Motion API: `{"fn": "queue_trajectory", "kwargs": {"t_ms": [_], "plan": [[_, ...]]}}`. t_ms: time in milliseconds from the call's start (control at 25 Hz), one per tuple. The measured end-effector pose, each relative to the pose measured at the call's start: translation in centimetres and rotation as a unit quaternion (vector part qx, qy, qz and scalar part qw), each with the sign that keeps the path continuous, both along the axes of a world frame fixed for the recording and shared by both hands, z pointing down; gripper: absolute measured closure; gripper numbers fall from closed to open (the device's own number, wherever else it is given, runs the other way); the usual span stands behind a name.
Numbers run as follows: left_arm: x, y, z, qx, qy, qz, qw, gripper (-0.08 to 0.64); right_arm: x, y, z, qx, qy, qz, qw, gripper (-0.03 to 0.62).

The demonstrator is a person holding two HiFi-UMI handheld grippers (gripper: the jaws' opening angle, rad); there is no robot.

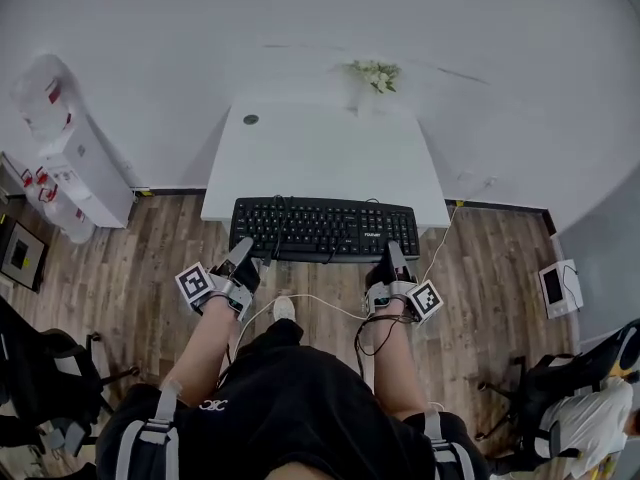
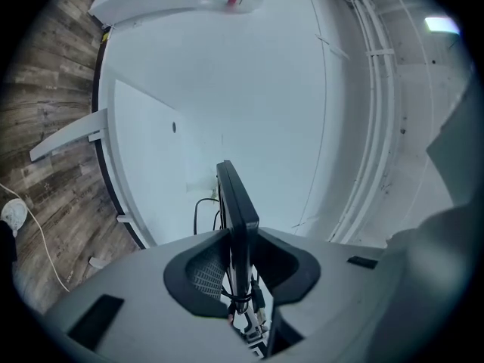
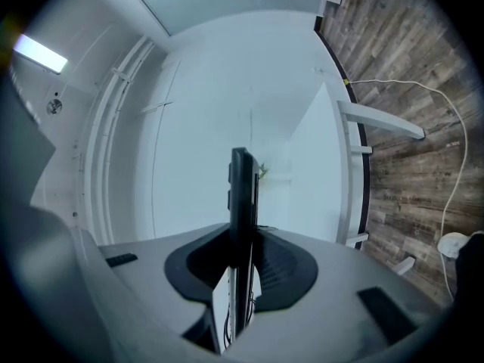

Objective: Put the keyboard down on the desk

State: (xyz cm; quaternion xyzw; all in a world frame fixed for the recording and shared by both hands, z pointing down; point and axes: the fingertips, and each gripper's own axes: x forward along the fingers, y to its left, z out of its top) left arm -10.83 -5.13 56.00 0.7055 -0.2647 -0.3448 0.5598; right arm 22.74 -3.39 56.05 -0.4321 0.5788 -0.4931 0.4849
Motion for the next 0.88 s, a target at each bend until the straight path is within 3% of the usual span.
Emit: {"fn": "queue_trajectory", "kwargs": {"t_ms": [480, 880], "plan": [[-1.6, -18.1, 0.5, -0.027, 0.008, -0.002, 0.9996, 0.471, -1.8, -18.1, 0.3, -0.03, 0.007, -0.003, 1.0, 0.517], [-1.5, -29.0, 3.2, -0.062, 0.006, 0.022, 0.9978, 0.471, -1.9, -27.4, 3.2, -0.065, 0.004, 0.022, 0.998, 0.517]]}}
